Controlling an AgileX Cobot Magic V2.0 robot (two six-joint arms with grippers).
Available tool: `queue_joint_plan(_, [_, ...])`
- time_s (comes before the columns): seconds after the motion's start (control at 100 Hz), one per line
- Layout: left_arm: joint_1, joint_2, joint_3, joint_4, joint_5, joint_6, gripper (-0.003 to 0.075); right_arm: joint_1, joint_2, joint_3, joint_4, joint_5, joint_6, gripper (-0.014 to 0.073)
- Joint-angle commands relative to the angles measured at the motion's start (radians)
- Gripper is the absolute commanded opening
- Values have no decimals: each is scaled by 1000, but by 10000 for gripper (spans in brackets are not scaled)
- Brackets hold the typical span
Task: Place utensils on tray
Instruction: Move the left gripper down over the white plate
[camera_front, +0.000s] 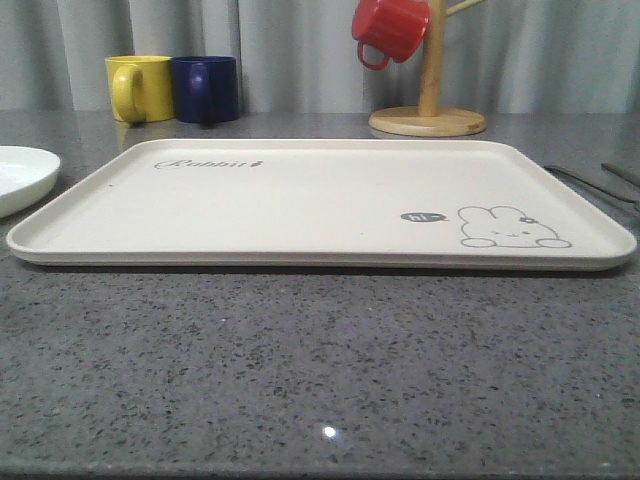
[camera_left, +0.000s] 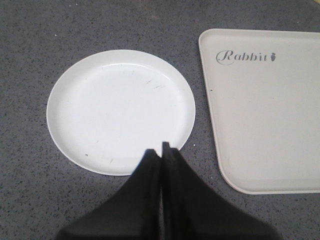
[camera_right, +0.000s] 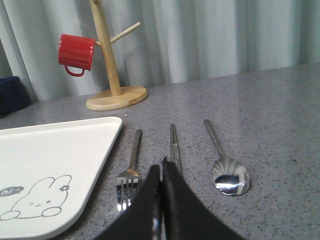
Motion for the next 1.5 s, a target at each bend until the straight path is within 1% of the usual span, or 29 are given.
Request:
queue_joint_plan(0.0, [-1,53,-48,-10,-53,-7,-17,-4,-24,-18,-3,-82,-8,-78])
queue_joint_plan(0.1, [-1,100,-48,-10,-42,-7,-9,-4,-24,-18,-3,-82,-8,-78])
queue_joint_plan(0.15, [-1,117,-48,-13,-32,-7,24,-4,-24,-18,-3,-82,-8,-78])
queue_joint_plan(0.22, [-1,134,-48,-13,-20,-7,130,-4,-24,-18,-3,-82,-8,-78])
queue_joint_plan(0.27, [-1,142,-48,-13,-12,-7,246,-4,-24,-18,-3,-82,-8,-78])
queue_joint_plan(0.34, [-1,149,-48,-13,-8,-7,370,-4,-24,-18,-3,-82,-8,-78])
queue_joint_plan(0.41, [-1,151,-48,-13,1,1,433,-4,-24,-18,-3,-82,-8,-78])
queue_joint_plan(0.57, [-1,177,-77,-8,15,21,443,-4,-24,-18,-3,-82,-8,-78])
queue_joint_plan(0.7, [13,252,-151,19,109,28,443,-4,-24,-18,-3,-82,-8,-78])
queue_joint_plan(0.78, [51,320,-207,19,147,72,443,-4,-24,-18,-3,-82,-8,-78])
queue_joint_plan(0.96, [161,469,-314,-68,158,149,443,-4,-24,-18,-3,-82,-8,-78])
queue_joint_plan(1.09, [246,590,-393,-157,211,284,443,-4,-24,-18,-3,-82,-8,-78])
queue_joint_plan(1.14, [278,631,-417,-183,230,311,443,-4,-24,-18,-3,-82,-8,-78])
queue_joint_plan(1.31, [375,737,-464,-210,234,328,443,-4,-24,-18,-3,-82,-8,-78])
queue_joint_plan(1.49, [430,801,-466,-242,207,345,443,-4,-24,-18,-3,-82,-8,-78])
